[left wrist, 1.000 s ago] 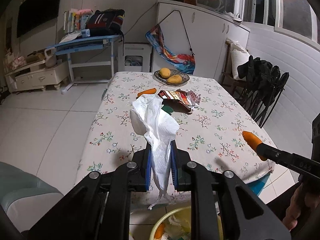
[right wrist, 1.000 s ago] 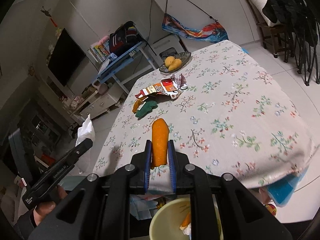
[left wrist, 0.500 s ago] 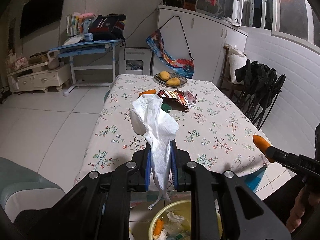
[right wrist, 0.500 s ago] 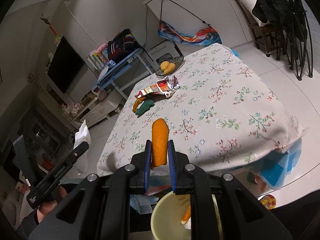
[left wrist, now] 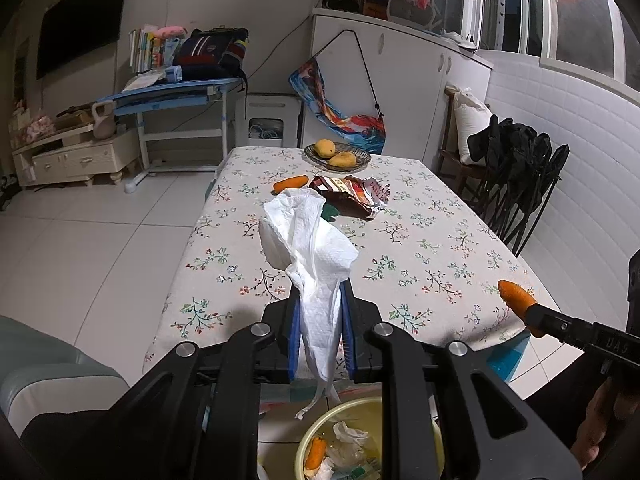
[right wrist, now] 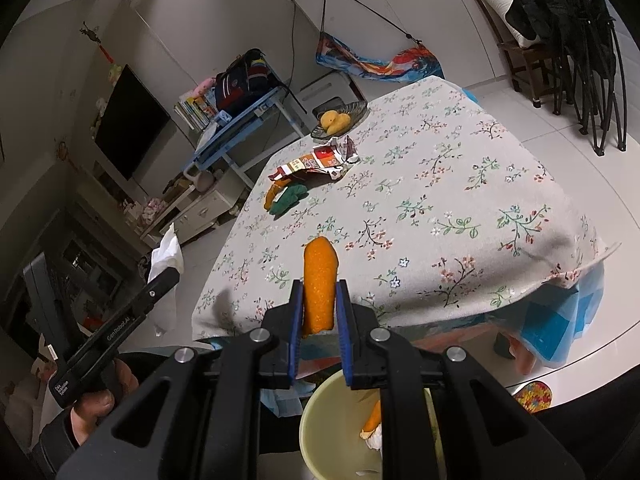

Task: Collect trash
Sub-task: 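Carry the peel toward the bin with the right gripper while the left lifts the tissue, then lower the small peel into the yellow bin and open the right gripper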

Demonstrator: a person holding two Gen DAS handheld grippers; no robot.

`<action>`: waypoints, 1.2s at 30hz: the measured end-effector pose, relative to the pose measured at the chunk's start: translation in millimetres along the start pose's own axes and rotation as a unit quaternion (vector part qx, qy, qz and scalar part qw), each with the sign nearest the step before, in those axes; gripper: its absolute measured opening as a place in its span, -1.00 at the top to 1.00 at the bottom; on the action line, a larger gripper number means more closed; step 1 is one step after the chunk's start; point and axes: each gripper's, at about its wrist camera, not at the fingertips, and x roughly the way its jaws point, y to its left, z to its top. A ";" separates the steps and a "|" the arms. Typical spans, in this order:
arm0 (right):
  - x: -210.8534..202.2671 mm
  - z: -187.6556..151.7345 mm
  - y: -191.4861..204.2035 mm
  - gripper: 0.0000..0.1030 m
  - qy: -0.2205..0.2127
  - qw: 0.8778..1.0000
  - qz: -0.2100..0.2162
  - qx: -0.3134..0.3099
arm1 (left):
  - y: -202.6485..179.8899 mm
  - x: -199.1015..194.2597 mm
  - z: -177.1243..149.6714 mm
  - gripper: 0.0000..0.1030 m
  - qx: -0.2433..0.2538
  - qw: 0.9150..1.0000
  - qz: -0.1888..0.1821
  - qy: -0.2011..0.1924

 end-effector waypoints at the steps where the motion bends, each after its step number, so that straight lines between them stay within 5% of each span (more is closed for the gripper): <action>1: 0.0 0.0 -0.4 0.67 0.000 1.000 0.000 0.001 | 0.0 -0.1 0.3 0.69 0.000 1.000 0.000 0.000; 13: 2.9 -13.3 5.6 0.67 0.029 1.000 0.004 -0.008 | -2.3 1.6 -4.8 0.69 0.006 1.000 -0.001 0.003; 36: 64.1 -73.4 10.4 0.65 0.242 0.967 -0.056 -0.061 | -8.4 2.7 -11.5 0.69 0.011 1.000 -0.004 0.008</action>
